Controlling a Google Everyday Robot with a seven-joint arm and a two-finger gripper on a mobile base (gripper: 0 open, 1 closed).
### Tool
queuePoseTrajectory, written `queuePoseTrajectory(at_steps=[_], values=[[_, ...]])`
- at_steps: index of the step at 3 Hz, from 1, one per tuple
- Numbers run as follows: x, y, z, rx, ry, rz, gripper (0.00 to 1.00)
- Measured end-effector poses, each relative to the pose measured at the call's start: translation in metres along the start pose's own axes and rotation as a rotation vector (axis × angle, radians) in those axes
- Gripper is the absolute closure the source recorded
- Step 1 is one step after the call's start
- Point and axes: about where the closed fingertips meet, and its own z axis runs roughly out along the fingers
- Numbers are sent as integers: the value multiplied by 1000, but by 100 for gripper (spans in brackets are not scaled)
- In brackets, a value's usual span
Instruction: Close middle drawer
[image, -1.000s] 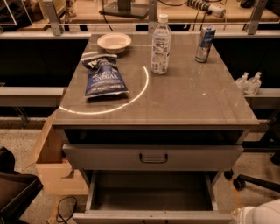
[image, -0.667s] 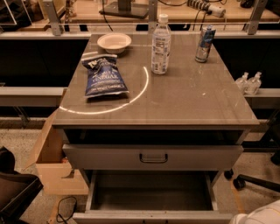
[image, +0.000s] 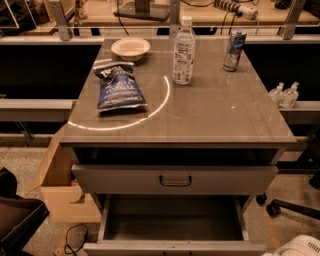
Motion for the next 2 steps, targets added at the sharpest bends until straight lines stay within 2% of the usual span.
queuePoseTrajectory(at_steps=[2], values=[[-28,7,36,-45,-15,-80,100]])
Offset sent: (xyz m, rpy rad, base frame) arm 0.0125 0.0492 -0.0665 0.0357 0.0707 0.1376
